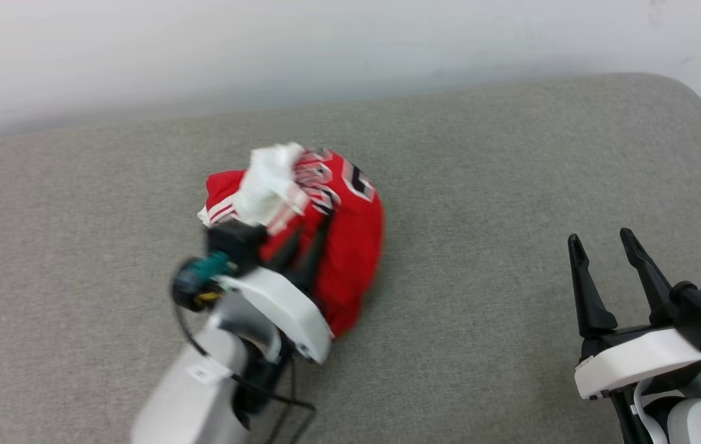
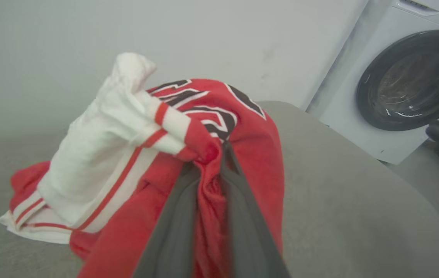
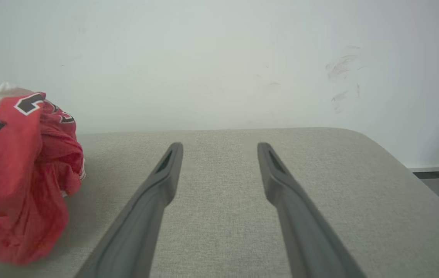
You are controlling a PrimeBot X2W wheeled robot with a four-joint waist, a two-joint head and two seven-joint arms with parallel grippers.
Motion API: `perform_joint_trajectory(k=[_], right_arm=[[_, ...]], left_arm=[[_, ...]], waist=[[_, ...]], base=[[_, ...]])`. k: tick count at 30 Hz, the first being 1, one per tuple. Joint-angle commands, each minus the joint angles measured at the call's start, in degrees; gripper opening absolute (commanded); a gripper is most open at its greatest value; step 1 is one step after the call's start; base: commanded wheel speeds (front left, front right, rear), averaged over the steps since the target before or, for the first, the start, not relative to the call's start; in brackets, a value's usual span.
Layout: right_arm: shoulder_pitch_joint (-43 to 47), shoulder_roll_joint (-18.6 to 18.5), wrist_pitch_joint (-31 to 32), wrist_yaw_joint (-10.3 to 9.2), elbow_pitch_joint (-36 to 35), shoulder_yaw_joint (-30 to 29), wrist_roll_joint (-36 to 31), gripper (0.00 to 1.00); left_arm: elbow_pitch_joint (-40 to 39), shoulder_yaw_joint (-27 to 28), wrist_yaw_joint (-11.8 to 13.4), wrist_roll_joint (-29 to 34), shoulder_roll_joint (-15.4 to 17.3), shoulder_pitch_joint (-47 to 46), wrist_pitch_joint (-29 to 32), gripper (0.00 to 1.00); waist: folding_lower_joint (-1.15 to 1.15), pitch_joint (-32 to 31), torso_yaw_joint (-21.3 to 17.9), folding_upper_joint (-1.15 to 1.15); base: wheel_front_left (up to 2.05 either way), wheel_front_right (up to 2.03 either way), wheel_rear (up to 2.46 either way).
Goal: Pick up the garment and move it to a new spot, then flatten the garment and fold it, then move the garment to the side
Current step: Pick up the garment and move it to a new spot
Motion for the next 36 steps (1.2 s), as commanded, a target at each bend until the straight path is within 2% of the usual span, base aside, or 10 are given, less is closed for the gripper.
perform_joint_trajectory(k=[1,9,13,14,15,16,17,18,26,36], right_arm=[[0.37,0.08,-0.14,-0.02,-0.60,0.24,0.21,1.00],[0.35,0.08,-0.35,-0.02,-1.26,0.44,0.59,1.00],[-0.02,0.07,-0.45,-0.02,-1.09,0.37,0.67,1.00],[-0.05,0.07,-0.41,-0.02,-1.03,0.40,0.69,1.00],[-0.11,0.07,-0.39,-0.02,-1.00,0.40,0.68,1.00],[-0.14,0.07,-0.32,-0.02,-0.93,0.41,0.56,1.00],[-0.14,0.07,-0.27,-0.02,-0.89,0.41,0.55,1.00],[-0.07,0.07,-0.23,-0.02,-0.86,0.28,0.43,1.00],[1.60,0.07,0.80,-0.02,0.01,-0.14,0.18,1.00],[3.73,0.07,1.94,-0.02,0.85,-0.95,0.77,1.00]], left_arm=[[0.48,-2.21,-0.79,0.67,-0.67,1.68,0.95,0.00],[3.48,-12.43,-2.99,2.35,-1.90,7.21,4.57,0.00],[4.29,-15.30,-3.50,1.83,-2.15,8.63,5.55,0.00],[4.54,-16.15,-3.67,1.65,-2.22,8.95,5.65,0.05],[4.66,-16.62,-3.80,1.43,-2.47,9.28,5.61,0.26],[4.70,-17.02,-3.83,1.26,-2.73,9.56,5.35,0.53],[4.74,-17.39,-3.83,1.15,-2.93,9.77,5.12,0.94],[4.57,-17.62,-3.87,1.36,-3.02,9.73,4.45,1.00],[2.00,-14.97,-2.32,0.96,-4.08,9.47,-4.15,1.00],[-0.90,-6.26,4.90,3.13,-0.91,9.43,-11.84,1.00]], waist=[[0.01,1.09,-0.99,0.00],[0.01,3.42,-0.95,0.00],[0.01,3.80,-0.22,0.00],[0.01,3.75,0.03,0.00],[0.01,3.67,0.32,0.00],[0.01,3.49,0.61,0.00],[0.01,3.23,0.94,0.00],[0.01,2.93,1.34,0.00],[0.01,-0.86,4.07,0.00],[0.01,-4.01,6.30,0.00]], base=[[0.00,0.00,0.00],[0.00,0.00,0.00],[0.00,0.00,0.00],[0.00,0.00,0.00],[0.00,0.00,0.00],[0.00,0.00,0.00],[0.00,0.00,0.00],[0.00,0.00,0.00],[0.00,0.00,0.00],[0.00,0.00,0.00]])
